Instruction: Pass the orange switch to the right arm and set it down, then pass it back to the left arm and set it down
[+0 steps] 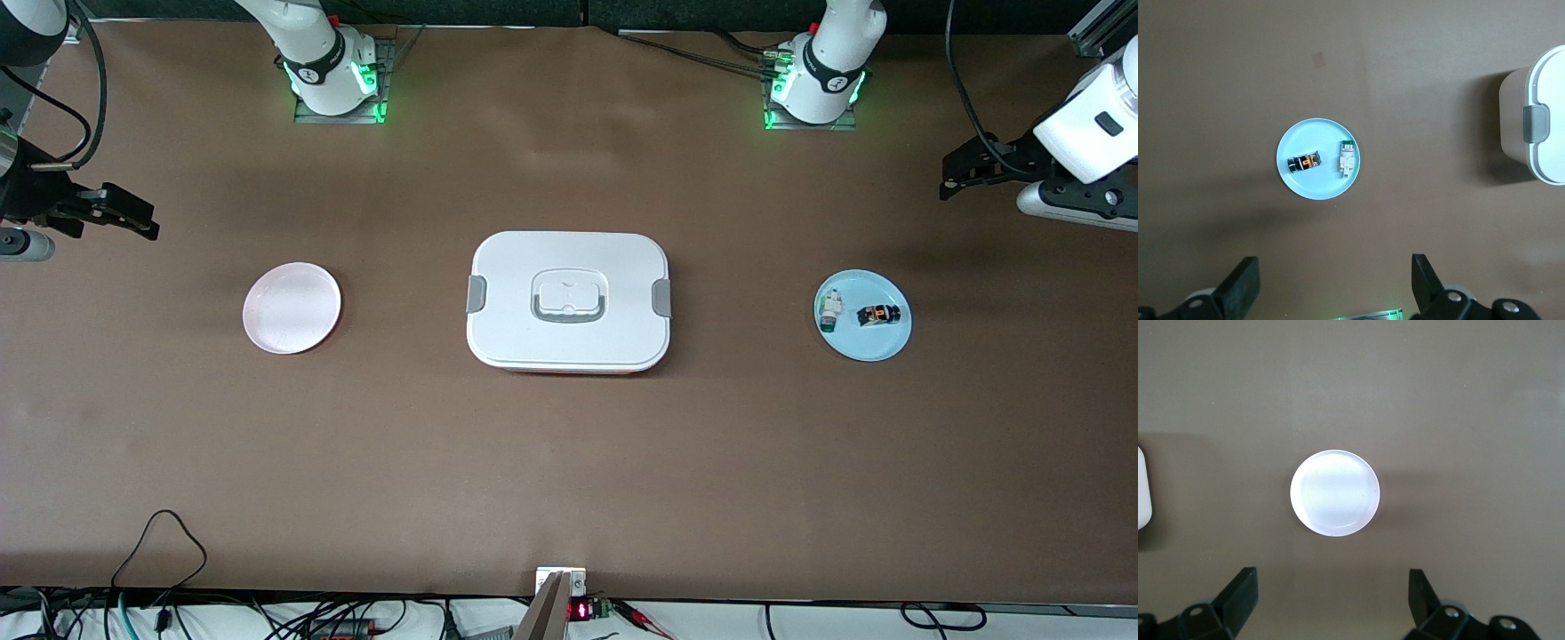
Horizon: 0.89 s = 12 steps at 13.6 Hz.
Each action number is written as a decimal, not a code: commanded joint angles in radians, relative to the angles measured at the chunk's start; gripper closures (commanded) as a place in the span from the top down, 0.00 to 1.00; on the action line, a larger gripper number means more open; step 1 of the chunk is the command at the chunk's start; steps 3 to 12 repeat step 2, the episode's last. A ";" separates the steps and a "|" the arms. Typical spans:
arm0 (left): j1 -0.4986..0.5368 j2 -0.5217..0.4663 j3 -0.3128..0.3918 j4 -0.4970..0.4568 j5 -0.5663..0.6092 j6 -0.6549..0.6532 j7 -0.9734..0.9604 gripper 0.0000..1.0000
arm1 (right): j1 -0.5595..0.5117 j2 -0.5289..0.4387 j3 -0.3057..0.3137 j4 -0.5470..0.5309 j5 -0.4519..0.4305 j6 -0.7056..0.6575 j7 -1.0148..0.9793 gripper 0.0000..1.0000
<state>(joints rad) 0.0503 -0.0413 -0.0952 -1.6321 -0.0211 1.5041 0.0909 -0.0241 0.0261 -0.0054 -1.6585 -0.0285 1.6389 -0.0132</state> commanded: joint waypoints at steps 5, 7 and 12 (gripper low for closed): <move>0.000 -0.005 -0.006 0.009 -0.010 0.002 -0.043 1.00 | -0.008 0.005 0.007 0.019 0.013 -0.016 -0.016 1.00; 0.000 -0.005 -0.006 0.009 -0.010 0.002 -0.043 1.00 | -0.008 0.005 0.007 0.019 0.013 -0.016 -0.016 1.00; 0.000 -0.005 -0.006 0.009 -0.010 0.002 -0.043 1.00 | -0.008 0.005 0.007 0.019 0.013 -0.016 -0.016 1.00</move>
